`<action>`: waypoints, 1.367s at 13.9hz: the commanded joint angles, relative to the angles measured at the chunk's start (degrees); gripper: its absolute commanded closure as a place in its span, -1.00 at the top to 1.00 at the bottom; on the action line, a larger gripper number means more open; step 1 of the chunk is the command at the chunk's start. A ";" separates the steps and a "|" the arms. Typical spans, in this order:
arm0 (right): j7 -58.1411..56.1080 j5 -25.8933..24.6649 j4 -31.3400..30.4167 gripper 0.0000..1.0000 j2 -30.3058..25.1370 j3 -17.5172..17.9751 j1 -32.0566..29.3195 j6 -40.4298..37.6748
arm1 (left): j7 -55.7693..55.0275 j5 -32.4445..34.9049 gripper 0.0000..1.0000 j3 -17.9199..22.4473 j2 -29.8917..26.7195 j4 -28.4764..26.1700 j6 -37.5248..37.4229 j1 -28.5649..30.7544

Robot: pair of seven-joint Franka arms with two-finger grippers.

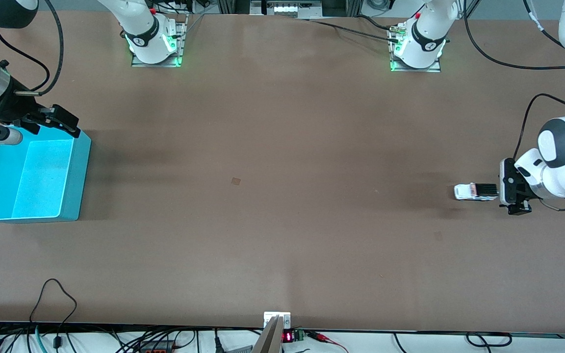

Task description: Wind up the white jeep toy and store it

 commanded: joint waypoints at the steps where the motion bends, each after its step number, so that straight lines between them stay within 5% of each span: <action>1: -0.08 0.33 -1.11 1.00 -1.22 -0.02 -0.09 -0.14 | -7.03 0.75 1.00 -0.02 -0.72 4.90 -9.81 -2.03; 8: -0.08 0.33 -1.11 1.00 -1.22 -0.02 -0.09 -0.14 | -34.54 0.23 1.00 -0.20 -3.71 15.18 -31.18 -9.68; 17: 0.01 0.33 -1.11 1.00 -1.22 -0.02 -0.09 -0.23 | -77.60 -3.62 1.00 2.26 -21.18 7.48 -28.83 -15.31; 19: 0.01 0.33 -1.11 1.00 -1.22 -0.02 -0.09 -0.23 | -85.27 -7.77 1.00 8.04 -23.66 6.41 -28.83 -18.72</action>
